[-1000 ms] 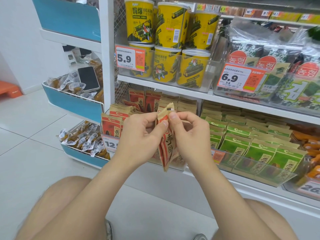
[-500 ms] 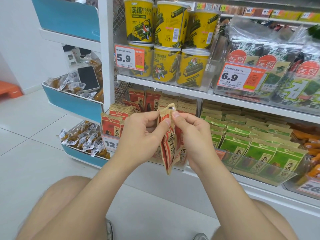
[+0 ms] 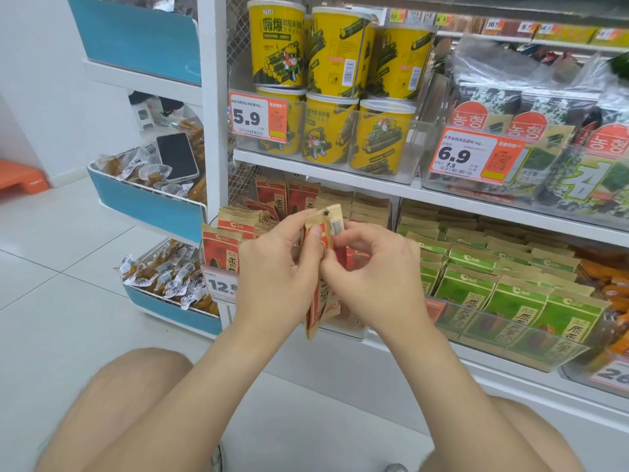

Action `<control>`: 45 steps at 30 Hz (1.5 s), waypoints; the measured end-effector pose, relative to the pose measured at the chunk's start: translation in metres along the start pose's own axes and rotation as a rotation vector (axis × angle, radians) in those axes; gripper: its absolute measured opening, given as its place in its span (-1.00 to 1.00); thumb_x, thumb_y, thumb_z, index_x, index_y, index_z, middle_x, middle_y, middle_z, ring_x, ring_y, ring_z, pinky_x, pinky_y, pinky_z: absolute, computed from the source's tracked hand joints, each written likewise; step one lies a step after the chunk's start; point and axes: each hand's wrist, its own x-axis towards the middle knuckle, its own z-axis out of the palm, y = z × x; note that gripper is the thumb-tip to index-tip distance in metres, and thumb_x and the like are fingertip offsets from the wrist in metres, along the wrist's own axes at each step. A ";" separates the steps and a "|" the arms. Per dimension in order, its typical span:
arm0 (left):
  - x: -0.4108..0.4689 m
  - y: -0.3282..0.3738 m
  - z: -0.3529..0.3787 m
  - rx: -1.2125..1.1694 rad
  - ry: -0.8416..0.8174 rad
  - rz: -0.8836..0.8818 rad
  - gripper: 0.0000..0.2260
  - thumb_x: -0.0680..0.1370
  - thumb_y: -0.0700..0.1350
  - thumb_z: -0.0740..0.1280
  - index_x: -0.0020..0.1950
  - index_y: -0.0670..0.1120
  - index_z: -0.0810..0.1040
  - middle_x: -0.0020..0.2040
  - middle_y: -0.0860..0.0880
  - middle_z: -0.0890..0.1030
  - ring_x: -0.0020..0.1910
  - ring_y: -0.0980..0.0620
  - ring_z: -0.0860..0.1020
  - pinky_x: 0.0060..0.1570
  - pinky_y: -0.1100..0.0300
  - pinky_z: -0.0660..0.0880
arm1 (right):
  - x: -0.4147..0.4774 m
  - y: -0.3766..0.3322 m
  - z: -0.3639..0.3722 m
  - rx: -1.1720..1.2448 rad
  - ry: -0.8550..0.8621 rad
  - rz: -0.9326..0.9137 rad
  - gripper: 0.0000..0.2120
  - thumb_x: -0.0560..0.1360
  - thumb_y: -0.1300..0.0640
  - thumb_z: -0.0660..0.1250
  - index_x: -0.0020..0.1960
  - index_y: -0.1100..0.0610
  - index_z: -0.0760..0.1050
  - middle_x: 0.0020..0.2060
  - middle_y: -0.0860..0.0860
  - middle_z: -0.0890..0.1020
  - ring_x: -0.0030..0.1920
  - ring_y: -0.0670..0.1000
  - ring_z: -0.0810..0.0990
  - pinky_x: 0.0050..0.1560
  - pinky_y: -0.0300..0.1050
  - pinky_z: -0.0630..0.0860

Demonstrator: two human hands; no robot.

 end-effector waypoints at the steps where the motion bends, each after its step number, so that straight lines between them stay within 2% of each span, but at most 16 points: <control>1: 0.000 -0.001 0.001 0.010 0.016 0.014 -0.79 0.72 -0.13 0.37 0.31 0.03 0.71 0.05 0.21 0.76 0.01 0.22 0.73 0.04 0.02 0.69 | 0.000 0.000 -0.001 -0.028 -0.031 0.003 -0.92 0.44 0.00 0.52 -0.09 -0.03 0.72 -0.13 -0.17 0.75 -0.09 -0.14 0.74 0.08 -0.04 0.67; 5: 0.007 0.000 -0.003 -0.112 0.026 -0.078 -0.79 0.69 -0.16 0.41 0.30 0.03 0.72 0.02 0.23 0.76 0.03 0.28 0.72 0.08 0.07 0.70 | -0.005 0.000 0.000 -0.026 -0.100 -0.033 -0.77 0.45 0.07 0.46 0.10 -0.03 0.68 -0.09 -0.18 0.74 -0.09 -0.15 0.74 0.07 -0.04 0.68; 8: 0.014 -0.001 -0.010 -0.258 0.002 -0.191 -0.82 0.68 -0.17 0.43 0.25 0.00 0.74 0.01 0.12 0.79 0.04 0.13 0.76 0.08 -0.06 0.72 | -0.005 -0.002 0.000 0.089 -0.090 -0.066 -0.76 0.51 0.03 0.51 0.17 -0.03 0.69 -0.02 -0.18 0.74 -0.01 -0.13 0.72 0.08 -0.03 0.67; 10: 0.017 -0.001 -0.012 -0.360 -0.030 -0.244 -0.83 0.69 -0.15 0.42 0.26 -0.02 0.72 0.04 0.04 0.79 0.05 0.01 0.77 0.06 -0.16 0.72 | -0.006 -0.001 0.000 0.063 -0.104 -0.116 -0.59 0.51 -0.12 0.52 0.33 -0.04 0.65 0.16 -0.18 0.71 0.17 -0.16 0.67 0.23 -0.09 0.61; 12: 0.017 0.000 -0.013 -0.419 -0.077 -0.254 -0.81 0.71 -0.12 0.39 0.29 -0.01 0.70 0.08 0.00 0.79 0.10 -0.05 0.76 0.12 -0.22 0.70 | -0.007 0.002 0.001 -0.014 -0.146 -0.164 -0.40 0.55 -0.19 0.48 0.55 -0.06 0.51 0.39 -0.11 0.60 0.40 -0.15 0.54 0.43 -0.15 0.47; 15: 0.015 0.001 -0.012 -0.467 -0.152 -0.246 -0.79 0.73 -0.12 0.35 0.32 0.01 0.69 0.12 -0.02 0.78 0.15 -0.08 0.75 0.14 -0.20 0.69 | -0.008 0.004 0.004 -0.031 -0.176 -0.180 -0.39 0.66 -0.10 0.41 0.66 -0.08 0.35 0.51 -0.10 0.51 0.51 -0.12 0.45 0.50 -0.08 0.41; 19: 0.016 0.004 -0.014 -0.650 -0.095 -0.373 -0.78 0.65 -0.18 0.43 0.28 -0.13 0.72 0.06 -0.11 0.79 0.10 -0.13 0.76 -0.02 0.04 0.73 | -0.006 0.004 0.003 0.144 -0.155 -0.138 -0.53 0.69 -0.06 0.38 0.58 -0.04 0.47 0.41 -0.15 0.60 0.44 -0.13 0.53 0.41 0.04 0.51; 21: 0.017 0.003 -0.015 -0.680 -0.106 -0.396 -0.78 0.64 -0.21 0.43 0.28 -0.18 0.71 0.07 -0.14 0.79 0.10 -0.13 0.76 -0.03 0.11 0.72 | -0.007 0.004 0.004 0.205 -0.159 -0.104 -0.59 0.71 -0.03 0.34 0.54 -0.03 0.50 0.42 -0.13 0.58 0.48 -0.11 0.49 0.45 0.08 0.49; 23: 0.016 0.001 -0.013 -0.682 -0.151 -0.390 -0.78 0.65 -0.26 0.42 0.28 -0.21 0.70 0.08 -0.15 0.78 0.12 -0.12 0.76 0.00 0.13 0.71 | -0.010 0.005 0.009 0.197 -0.154 -0.074 -0.64 0.73 0.06 0.30 0.51 0.06 0.47 0.50 -0.07 0.47 0.56 -0.14 0.37 0.54 -0.06 0.35; 25: 0.016 0.001 -0.012 -0.668 -0.193 -0.382 -0.80 0.64 -0.29 0.42 0.25 -0.21 0.72 0.07 -0.16 0.78 0.11 -0.14 0.76 0.00 0.13 0.70 | -0.014 0.004 0.014 0.209 -0.132 -0.054 -0.70 0.75 0.09 0.25 0.45 0.13 0.41 0.51 -0.03 0.42 0.54 -0.11 0.37 0.52 -0.11 0.34; 28: 0.018 0.001 -0.016 -0.681 -0.205 -0.402 -0.83 0.61 -0.29 0.45 0.18 -0.18 0.74 0.04 -0.17 0.79 0.05 -0.15 0.77 -0.04 0.11 0.72 | -0.016 0.002 0.020 0.245 -0.083 -0.065 -0.77 0.76 0.02 0.23 0.38 0.04 0.42 0.40 -0.02 0.53 0.44 -0.03 0.50 0.40 0.11 0.49; 31: 0.020 -0.001 -0.021 -0.666 -0.207 -0.409 -0.78 0.52 -0.21 0.51 0.16 -0.20 0.74 -0.01 -0.19 0.79 -0.03 -0.15 0.78 -0.02 0.02 0.74 | -0.013 -0.002 0.020 0.361 -0.052 -0.044 -0.84 0.75 -0.08 0.22 0.23 -0.03 0.47 0.19 -0.08 0.65 0.24 0.00 0.66 0.18 0.18 0.61; 33: 0.020 -0.001 -0.020 -0.646 -0.199 -0.418 -0.70 0.46 -0.17 0.55 0.17 -0.23 0.73 -0.03 -0.23 0.78 -0.06 -0.16 0.78 -0.02 0.02 0.73 | -0.012 -0.006 0.020 0.478 -0.061 0.012 -0.86 0.76 -0.03 0.21 0.12 0.00 0.48 0.00 -0.15 0.67 0.03 -0.08 0.68 0.04 0.08 0.62; 36: 0.020 -0.002 -0.017 -0.649 -0.192 -0.448 -0.66 0.43 -0.18 0.57 0.16 -0.27 0.72 -0.03 -0.27 0.77 -0.09 -0.16 0.77 -0.07 0.06 0.72 | -0.011 -0.011 0.020 0.614 -0.051 0.117 -0.81 0.76 0.07 0.19 -0.02 0.05 0.45 -0.21 -0.16 0.56 -0.20 -0.13 0.50 -0.15 -0.17 0.46; 40: 0.020 -0.001 -0.016 -0.626 -0.200 -0.456 -0.74 0.50 -0.25 0.56 0.17 -0.27 0.72 -0.05 -0.25 0.77 -0.11 -0.12 0.78 -0.07 0.08 0.72 | -0.009 -0.013 0.021 0.749 -0.083 0.254 -0.78 0.75 0.08 0.21 -0.07 0.03 0.47 -0.26 -0.07 0.56 -0.26 -0.08 0.47 -0.24 -0.14 0.40; 45: 0.020 0.001 -0.017 -0.623 -0.180 -0.474 -0.76 0.52 -0.26 0.55 0.18 -0.26 0.72 -0.05 -0.24 0.77 -0.11 -0.13 0.78 -0.10 0.11 0.71 | -0.007 -0.013 0.022 0.782 -0.087 0.300 -0.77 0.76 0.07 0.24 -0.07 0.03 0.51 -0.24 0.00 0.58 -0.25 -0.05 0.50 -0.24 -0.12 0.42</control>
